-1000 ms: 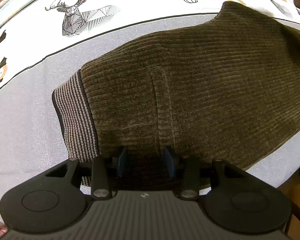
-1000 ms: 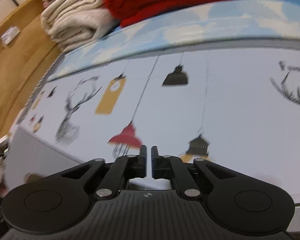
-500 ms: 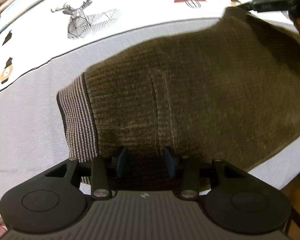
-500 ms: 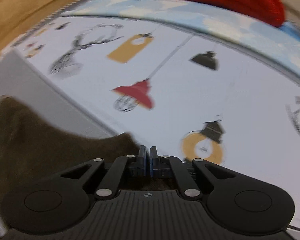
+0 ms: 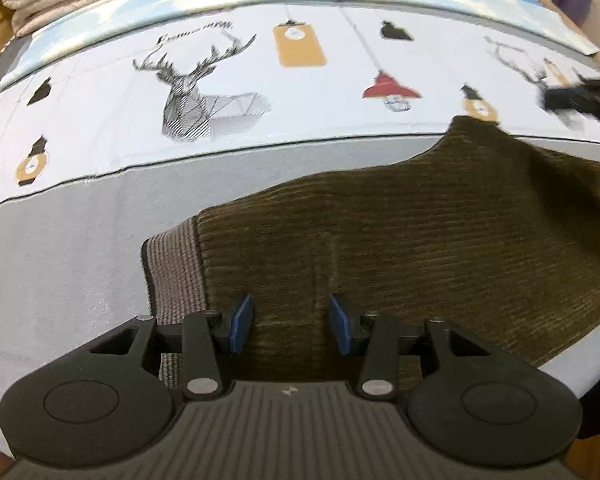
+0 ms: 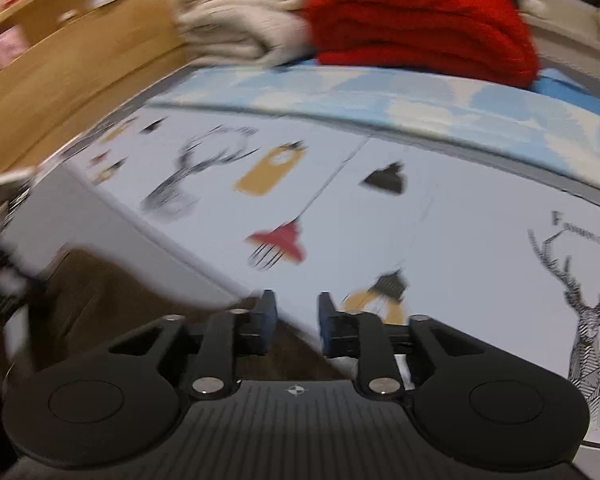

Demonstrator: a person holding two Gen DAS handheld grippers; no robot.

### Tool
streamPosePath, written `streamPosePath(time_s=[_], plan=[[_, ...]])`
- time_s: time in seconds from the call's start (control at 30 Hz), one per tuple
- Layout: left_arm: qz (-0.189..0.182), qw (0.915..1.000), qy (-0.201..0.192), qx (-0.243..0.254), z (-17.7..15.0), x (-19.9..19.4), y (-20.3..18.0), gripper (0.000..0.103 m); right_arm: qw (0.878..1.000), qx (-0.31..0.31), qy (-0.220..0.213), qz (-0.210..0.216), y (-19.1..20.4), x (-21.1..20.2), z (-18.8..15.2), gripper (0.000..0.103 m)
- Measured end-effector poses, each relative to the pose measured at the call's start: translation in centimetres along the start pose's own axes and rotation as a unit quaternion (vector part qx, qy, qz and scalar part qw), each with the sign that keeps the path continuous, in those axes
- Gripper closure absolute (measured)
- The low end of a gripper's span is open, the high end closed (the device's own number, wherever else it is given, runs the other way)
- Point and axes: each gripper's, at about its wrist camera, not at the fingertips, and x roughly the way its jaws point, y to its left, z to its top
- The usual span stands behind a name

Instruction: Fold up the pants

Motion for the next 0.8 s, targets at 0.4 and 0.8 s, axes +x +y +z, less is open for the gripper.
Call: streamPosePath(time_s=[0.4, 0.8], plan=[[0.086, 0.995, 0.039, 0.033, -0.3, 1.7, -0.8, 0.064, 0.977, 0.107, -0.03, -0.183, -7.1, -12.5, -8.0, 0.054], [0.111, 0.9881, 0.072, 0.078, -0.6, 3.4, -1.9, 0.04, 0.831, 0.43, -0.121, -0.331, -17.7, -31.3, -28.4, 0.049]])
